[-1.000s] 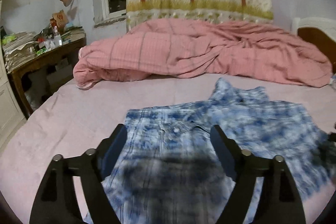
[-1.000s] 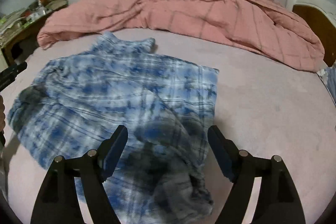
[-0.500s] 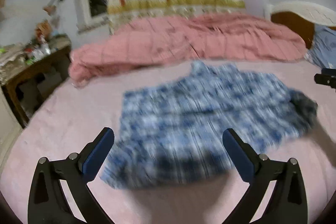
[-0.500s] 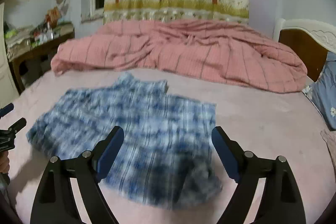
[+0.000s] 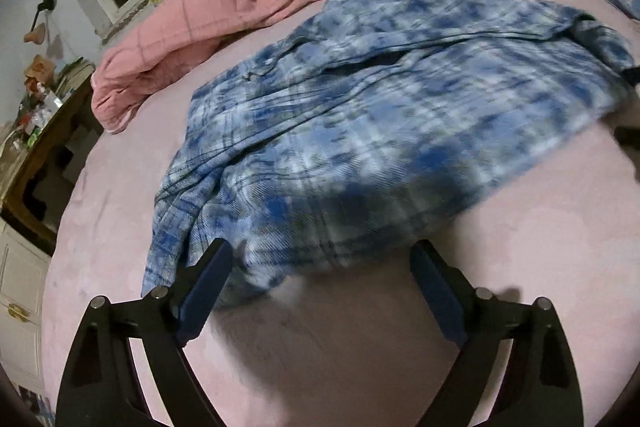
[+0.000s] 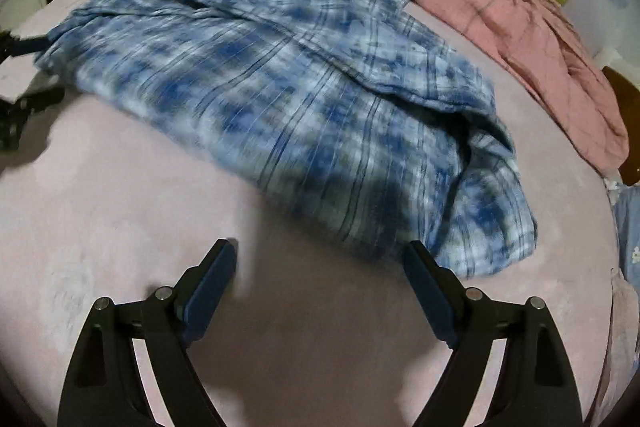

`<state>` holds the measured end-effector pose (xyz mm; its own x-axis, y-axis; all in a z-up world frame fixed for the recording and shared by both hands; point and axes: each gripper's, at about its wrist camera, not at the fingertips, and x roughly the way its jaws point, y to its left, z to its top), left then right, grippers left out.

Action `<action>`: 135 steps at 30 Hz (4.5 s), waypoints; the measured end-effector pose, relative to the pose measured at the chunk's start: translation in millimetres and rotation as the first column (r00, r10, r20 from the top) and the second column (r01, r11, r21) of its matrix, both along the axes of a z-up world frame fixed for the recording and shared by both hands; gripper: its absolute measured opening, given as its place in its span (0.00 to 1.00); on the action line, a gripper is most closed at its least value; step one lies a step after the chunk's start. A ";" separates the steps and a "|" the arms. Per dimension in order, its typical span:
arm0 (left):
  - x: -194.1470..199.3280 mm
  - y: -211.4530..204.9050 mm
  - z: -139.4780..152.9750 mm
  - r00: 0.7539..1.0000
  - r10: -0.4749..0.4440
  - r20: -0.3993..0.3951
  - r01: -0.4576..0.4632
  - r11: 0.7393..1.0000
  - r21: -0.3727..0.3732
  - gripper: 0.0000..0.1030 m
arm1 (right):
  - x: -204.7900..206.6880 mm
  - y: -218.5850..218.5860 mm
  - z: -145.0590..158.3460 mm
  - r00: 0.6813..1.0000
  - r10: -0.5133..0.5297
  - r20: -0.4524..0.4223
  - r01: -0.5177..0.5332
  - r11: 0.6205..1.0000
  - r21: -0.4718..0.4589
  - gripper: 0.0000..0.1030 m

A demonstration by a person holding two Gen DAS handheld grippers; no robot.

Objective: Fold large clothes

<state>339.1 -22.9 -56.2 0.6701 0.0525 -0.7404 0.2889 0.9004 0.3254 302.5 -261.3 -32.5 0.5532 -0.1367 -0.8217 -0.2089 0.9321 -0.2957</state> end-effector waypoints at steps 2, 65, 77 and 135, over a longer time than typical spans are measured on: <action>9.0 5.7 0.0 0.997 0.054 0.046 -0.054 0.999 0.001 0.85 | 7.4 -0.3 -2.7 0.997 -0.050 0.060 0.057 0.993 -0.105 0.85; 34.3 62.6 111.6 0.985 0.166 0.039 -0.156 0.968 -0.198 0.12 | -16.4 -5.0 117.0 0.910 -0.043 0.413 0.054 0.998 -0.015 0.09; 119.0 49.7 50.6 0.980 0.185 -0.078 -0.195 0.969 -0.155 0.16 | 88.0 -16.0 58.3 0.946 -0.086 0.312 0.087 0.996 0.010 0.09; 130.9 133.3 1.7 0.946 0.311 -0.097 -0.321 0.839 -0.440 0.22 | 109.1 -151.0 6.6 0.900 -0.413 0.139 0.287 0.801 0.526 0.11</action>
